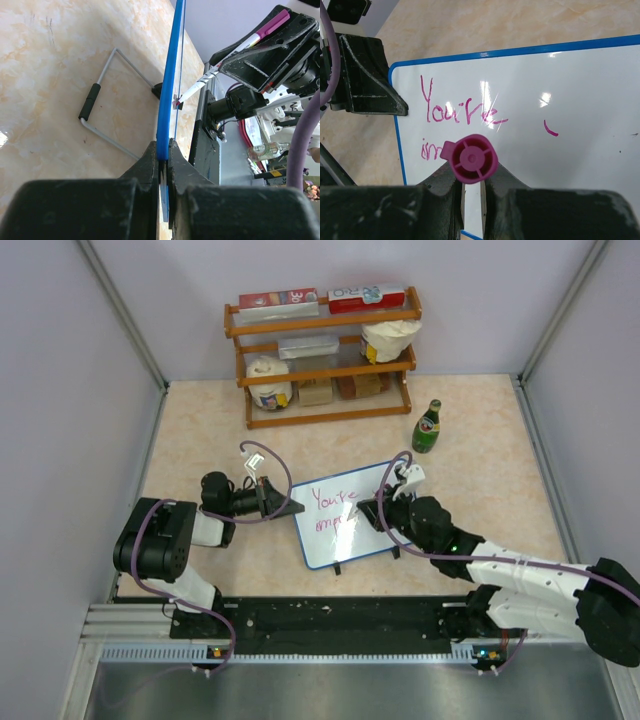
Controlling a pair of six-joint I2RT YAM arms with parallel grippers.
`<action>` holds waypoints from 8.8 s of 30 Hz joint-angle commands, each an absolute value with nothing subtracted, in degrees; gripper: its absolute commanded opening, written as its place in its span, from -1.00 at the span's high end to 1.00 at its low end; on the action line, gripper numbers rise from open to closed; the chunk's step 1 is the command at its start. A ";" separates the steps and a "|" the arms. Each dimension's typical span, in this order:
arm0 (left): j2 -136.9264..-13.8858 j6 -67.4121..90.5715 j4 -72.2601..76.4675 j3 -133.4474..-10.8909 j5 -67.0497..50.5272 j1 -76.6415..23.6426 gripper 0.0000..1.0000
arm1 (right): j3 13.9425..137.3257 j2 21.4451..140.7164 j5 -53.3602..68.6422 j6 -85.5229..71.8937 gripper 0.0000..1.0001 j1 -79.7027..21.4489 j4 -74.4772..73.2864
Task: Write a sentence on the whiteboard
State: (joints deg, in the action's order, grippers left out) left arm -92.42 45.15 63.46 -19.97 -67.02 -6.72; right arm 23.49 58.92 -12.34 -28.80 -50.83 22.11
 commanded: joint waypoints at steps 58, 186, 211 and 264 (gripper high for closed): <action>-93.51 42.27 66.71 -19.69 -63.90 -5.80 1.00 | 24.96 57.13 -16.61 -29.00 1.00 -49.22 21.88; -93.69 42.45 66.97 -19.78 -63.99 -5.80 1.00 | 27.86 48.07 -16.08 -27.69 1.00 -47.64 11.43; -93.60 42.54 67.06 -19.78 -64.07 -5.80 1.00 | 27.25 53.96 -15.03 -28.65 1.00 -46.32 15.73; -93.69 42.63 67.24 -19.78 -64.16 -5.80 1.00 | 27.51 52.73 -16.00 -28.21 1.00 -45.79 12.04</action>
State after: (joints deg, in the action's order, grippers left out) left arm -92.90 45.54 64.36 -19.97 -67.11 -6.68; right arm 25.63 53.01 -14.94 -28.73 -46.68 11.05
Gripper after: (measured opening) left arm 0.048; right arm 0.100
